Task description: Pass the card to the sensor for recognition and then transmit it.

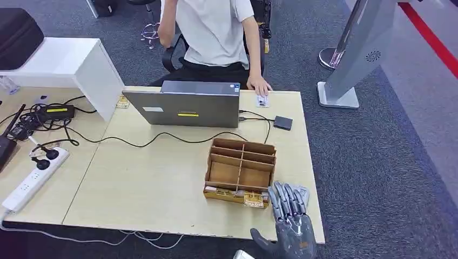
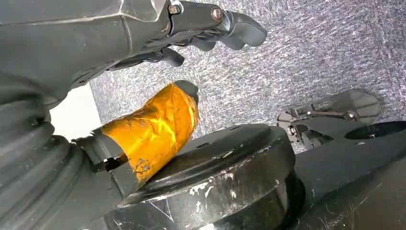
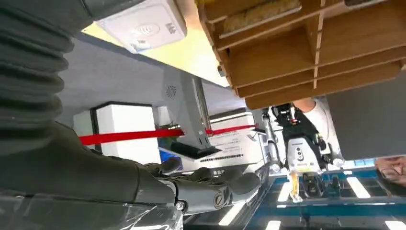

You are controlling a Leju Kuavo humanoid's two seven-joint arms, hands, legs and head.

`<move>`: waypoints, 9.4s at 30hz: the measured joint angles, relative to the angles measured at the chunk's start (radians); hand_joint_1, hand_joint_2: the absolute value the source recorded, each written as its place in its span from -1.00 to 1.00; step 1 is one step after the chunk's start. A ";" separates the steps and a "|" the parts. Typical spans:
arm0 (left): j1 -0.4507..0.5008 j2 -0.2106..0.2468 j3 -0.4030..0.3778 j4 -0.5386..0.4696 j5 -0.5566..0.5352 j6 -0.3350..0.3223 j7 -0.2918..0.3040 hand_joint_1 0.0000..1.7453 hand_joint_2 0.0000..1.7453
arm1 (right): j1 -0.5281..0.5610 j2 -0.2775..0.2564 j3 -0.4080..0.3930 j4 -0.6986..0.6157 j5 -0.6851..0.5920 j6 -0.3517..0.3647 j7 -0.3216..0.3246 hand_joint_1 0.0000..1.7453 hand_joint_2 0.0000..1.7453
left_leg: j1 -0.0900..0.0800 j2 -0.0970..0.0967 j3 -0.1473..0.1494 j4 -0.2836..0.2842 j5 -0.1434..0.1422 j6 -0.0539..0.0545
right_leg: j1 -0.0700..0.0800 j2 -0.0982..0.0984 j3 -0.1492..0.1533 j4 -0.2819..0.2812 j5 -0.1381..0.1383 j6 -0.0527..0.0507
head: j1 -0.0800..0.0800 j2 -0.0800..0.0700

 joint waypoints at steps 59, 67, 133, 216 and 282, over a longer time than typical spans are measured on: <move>-0.004 0.019 0.000 0.000 -0.055 -0.015 -0.039 -1.00 1.00 | -0.121 0.311 -0.327 0.240 -0.002 0.000 -0.234 -1.00 1.00 | 0.000 0.000 0.000 0.000 0.000 0.000 | 0.000 0.000 0.000 0.000 0.000 0.000 | 0.000 0.000; -0.004 0.019 0.000 0.000 -0.055 -0.015 -0.039 -1.00 1.00 | -0.122 0.313 -0.332 0.250 -0.002 0.000 -0.233 -1.00 1.00 | 0.000 0.000 0.000 0.000 0.000 0.000 | 0.000 0.000 0.000 0.000 0.000 0.000 | 0.000 0.000; -0.009 0.005 0.043 0.000 -0.111 -0.015 -0.069 -1.00 1.00 | -0.206 0.357 -0.209 0.404 -0.085 -0.002 -0.498 -1.00 1.00 | 0.000 0.000 0.000 0.000 0.000 -0.001 | 0.000 0.000 0.000 0.000 0.000 0.000 | 0.000 0.000; -0.011 0.010 0.043 0.000 -0.135 -0.024 -0.091 -1.00 1.00 | -0.304 0.391 -0.179 0.618 -0.076 -0.002 -0.418 -1.00 1.00 | 0.000 0.000 0.000 0.000 0.000 -0.001 | 0.000 0.000 0.000 0.000 0.000 0.000 | 0.000 0.000; -0.011 0.008 0.049 0.000 -0.135 -0.013 -0.102 -1.00 1.00 | -0.275 0.374 -0.183 0.625 -0.085 -0.002 -0.389 -1.00 1.00 | 0.000 0.001 0.000 0.000 0.000 -0.001 | 0.000 0.001 0.000 0.000 0.000 0.000 | 0.000 0.000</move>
